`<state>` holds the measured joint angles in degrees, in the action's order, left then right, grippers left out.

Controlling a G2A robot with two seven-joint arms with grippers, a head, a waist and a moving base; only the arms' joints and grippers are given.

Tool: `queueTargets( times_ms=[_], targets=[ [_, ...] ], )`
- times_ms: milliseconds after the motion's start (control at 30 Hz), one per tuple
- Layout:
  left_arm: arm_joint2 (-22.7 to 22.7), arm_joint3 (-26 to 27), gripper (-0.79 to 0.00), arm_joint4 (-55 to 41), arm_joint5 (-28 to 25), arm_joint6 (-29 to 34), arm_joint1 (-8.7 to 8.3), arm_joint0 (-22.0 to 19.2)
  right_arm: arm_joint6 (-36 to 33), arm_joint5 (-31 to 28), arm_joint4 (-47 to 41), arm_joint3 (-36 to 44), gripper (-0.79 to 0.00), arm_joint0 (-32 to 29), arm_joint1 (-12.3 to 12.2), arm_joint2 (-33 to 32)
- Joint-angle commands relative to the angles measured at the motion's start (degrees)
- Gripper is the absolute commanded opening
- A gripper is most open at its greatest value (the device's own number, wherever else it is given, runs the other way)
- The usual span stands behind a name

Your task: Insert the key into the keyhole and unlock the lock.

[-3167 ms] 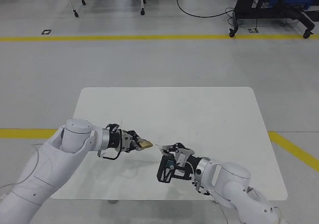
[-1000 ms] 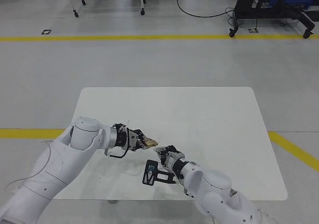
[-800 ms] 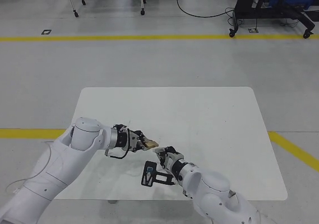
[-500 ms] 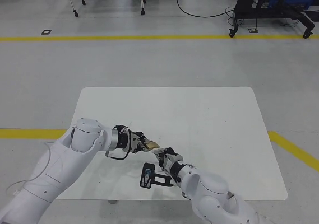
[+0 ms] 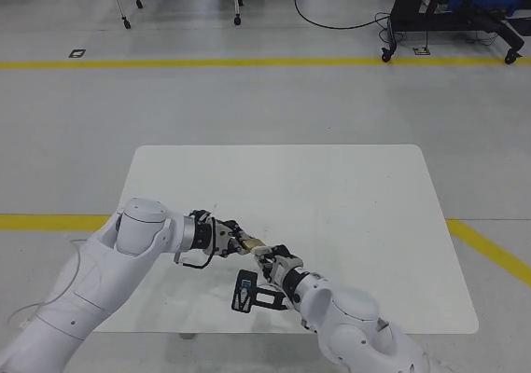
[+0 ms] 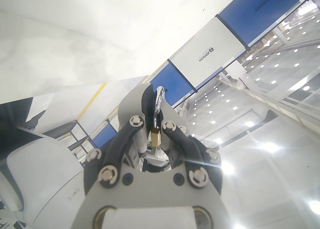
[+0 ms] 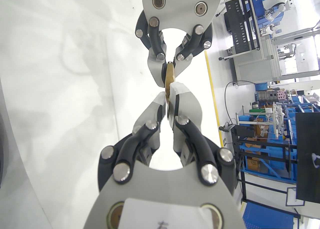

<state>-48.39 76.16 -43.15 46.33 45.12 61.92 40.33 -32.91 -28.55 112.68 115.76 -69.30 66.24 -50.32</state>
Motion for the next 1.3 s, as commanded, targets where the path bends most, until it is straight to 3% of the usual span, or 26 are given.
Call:
queueTargets(
  times_ms=[0, 367, 433, 533, 567, 600, 633, 967, 1033, 1067, 1100, 1133, 1200, 1267],
  targets=[
    [-0.11, -0.02, -0.785, -0.01, 0.00, 0.03, -0.02, 0.14, 0.12, 0.02, -0.17, 0.12, -0.434, -0.25, 0.05, -0.40],
    [-0.97, -0.88, -0.785, -0.33, -1.65, 0.31, -0.05, 0.60, 1.19, 0.29, 0.10, 1.49, -0.459, -2.15, 0.10, -2.44],
    [-2.04, -1.16, -0.785, -0.95, -5.06, 0.25, -0.08, 0.91, 1.80, 0.81, -0.22, 2.08, -0.449, -2.97, 0.01, -3.42],
    [-4.18, -1.54, -0.785, -0.45, -14.84, -0.34, -0.27, 2.24, 3.92, 1.46, -1.72, 3.52, -0.431, -4.92, -0.32, -5.95],
    [-4.77, -1.59, -0.785, 0.65, -18.29, -0.76, -0.39, 2.77, 4.94, 1.83, -2.95, 4.02, -0.413, -5.78, -0.47, -7.27],
    [-5.34, -1.56, -0.785, 1.76, -21.54, -1.12, -0.53, 3.36, 6.10, 2.35, -4.78, 4.59, -0.237, -6.73, -0.61, -8.90],
    [-6.11, -1.67, -0.785, 1.92, -24.13, -1.48, -0.65, 4.15, 7.56, 2.27, -7.12, 5.06, 0.000, -7.73, -0.78, -10.62],
    [-6.37, -1.62, -0.785, 1.88, -24.87, -1.52, -0.68, 4.40, 8.55, 1.84, -8.74, 5.23, 0.000, -8.35, -0.92, -11.85],
    [-6.56, -1.06, -0.785, 3.44, -26.27, -4.96, -0.67, 5.14, 8.98, 2.06, -8.51, 5.37, 0.000, -8.55, -0.92, -11.81],
    [-6.50, 0.18, -0.785, 4.79, -27.69, -7.51, -0.62, 5.93, 9.52, 3.06, -8.47, 5.59, -0.493, -9.29, -0.92, -11.89],
    [-6.51, 1.52, -0.785, 5.54, -29.51, -8.77, -0.58, 6.81, 9.86, 3.54, -9.36, 5.77, -0.733, -10.12, -0.91, -11.99],
    [-6.89, 2.42, -0.785, 6.62, -31.70, -10.59, -0.61, 7.59, 10.51, 2.19, -10.59, 6.03, -0.785, -10.28, -0.97, -12.22],
    [-7.56, 4.54, -0.785, 9.06, -36.41, -14.71, -0.64, 9.54, 12.74, -2.50, -14.41, 4.89, -0.785, -9.22, -1.18, -13.80],
    [-8.44, 6.34, -0.785, 9.98, -40.15, -17.52, -0.63, 11.30, 11.84, -1.76, -19.07, 2.38, -0.785, -7.95, -1.02, -15.77]
  ],
)
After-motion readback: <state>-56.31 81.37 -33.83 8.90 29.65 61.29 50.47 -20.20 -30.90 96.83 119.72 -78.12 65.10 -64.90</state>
